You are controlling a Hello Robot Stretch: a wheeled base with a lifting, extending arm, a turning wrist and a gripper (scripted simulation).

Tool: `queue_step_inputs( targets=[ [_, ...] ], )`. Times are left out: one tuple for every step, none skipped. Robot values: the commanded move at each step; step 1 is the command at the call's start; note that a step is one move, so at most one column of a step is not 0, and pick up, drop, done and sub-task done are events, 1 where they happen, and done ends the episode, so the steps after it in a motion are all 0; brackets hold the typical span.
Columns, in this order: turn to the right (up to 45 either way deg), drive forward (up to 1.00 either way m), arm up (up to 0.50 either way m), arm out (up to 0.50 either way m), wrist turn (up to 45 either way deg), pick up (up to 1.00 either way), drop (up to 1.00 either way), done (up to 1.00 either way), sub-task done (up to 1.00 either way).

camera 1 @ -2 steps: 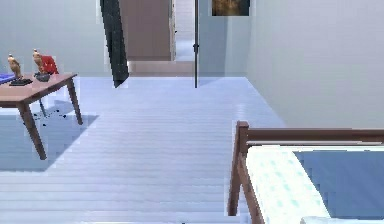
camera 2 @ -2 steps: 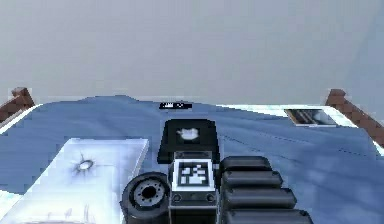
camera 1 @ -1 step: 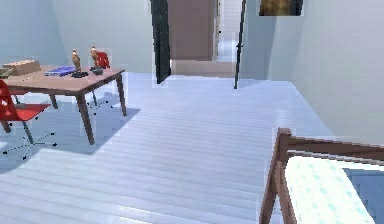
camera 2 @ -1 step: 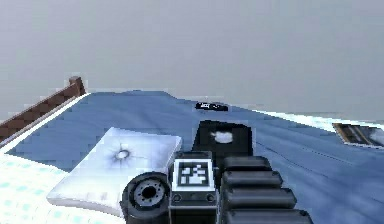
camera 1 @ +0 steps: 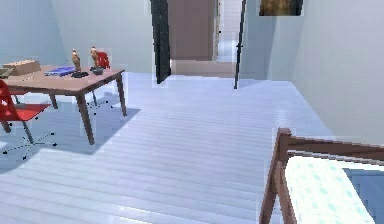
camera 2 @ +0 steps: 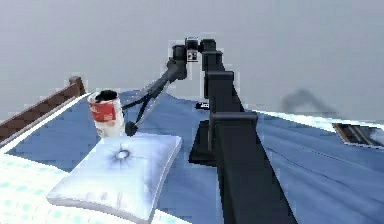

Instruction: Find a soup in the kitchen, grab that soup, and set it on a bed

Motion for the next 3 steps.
queue_step_inputs(
  targets=[
    [0.0,0.00,0.00,0.00,45.0,0.00,0.00,0.00,0.00],
    [0.0,0.00,0.00,0.00,45.0,0.00,0.00,0.00,0.00],
    [0.0,0.00,0.00,0.00,39.0,0.00,0.00,0.00,0.00]
  ],
)
